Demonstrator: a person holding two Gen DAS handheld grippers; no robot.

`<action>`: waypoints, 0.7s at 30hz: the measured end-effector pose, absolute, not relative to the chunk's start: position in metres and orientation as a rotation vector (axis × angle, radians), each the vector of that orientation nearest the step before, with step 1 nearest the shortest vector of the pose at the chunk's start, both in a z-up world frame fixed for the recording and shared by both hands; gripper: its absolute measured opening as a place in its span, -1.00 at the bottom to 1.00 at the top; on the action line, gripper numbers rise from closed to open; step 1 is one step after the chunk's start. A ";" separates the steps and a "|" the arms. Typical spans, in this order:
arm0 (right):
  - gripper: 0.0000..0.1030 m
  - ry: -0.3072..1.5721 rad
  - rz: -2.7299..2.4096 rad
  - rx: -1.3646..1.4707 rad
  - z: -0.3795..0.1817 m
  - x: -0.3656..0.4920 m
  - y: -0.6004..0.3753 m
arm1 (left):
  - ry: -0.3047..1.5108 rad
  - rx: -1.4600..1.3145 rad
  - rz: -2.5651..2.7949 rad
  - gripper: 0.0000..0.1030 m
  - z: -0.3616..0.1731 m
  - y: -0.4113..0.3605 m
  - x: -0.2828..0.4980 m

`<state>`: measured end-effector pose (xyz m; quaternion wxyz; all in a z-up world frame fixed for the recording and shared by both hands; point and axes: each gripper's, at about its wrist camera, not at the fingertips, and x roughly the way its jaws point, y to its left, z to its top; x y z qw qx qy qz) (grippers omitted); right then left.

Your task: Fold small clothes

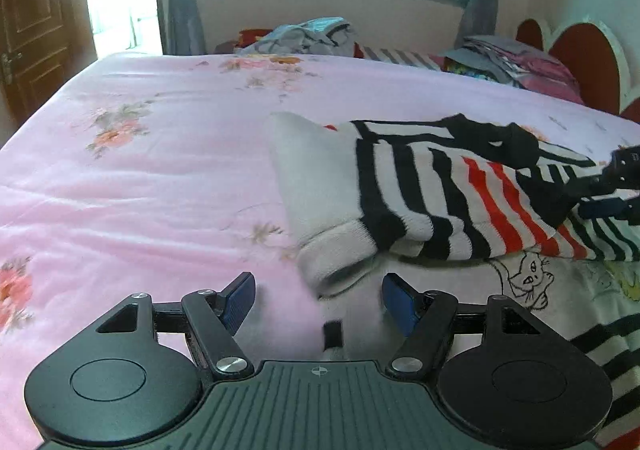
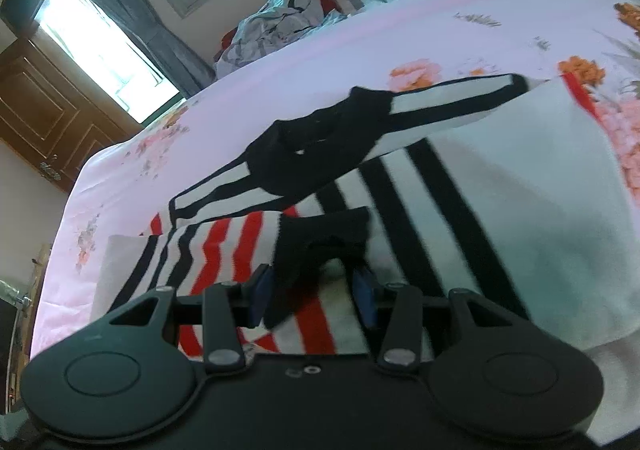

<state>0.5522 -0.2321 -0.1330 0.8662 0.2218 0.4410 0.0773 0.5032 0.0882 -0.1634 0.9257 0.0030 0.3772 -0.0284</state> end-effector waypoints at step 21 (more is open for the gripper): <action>-0.89 0.773 0.051 0.267 -0.119 0.509 -0.263 | 0.810 0.025 -0.119 -0.37 -0.179 0.086 0.521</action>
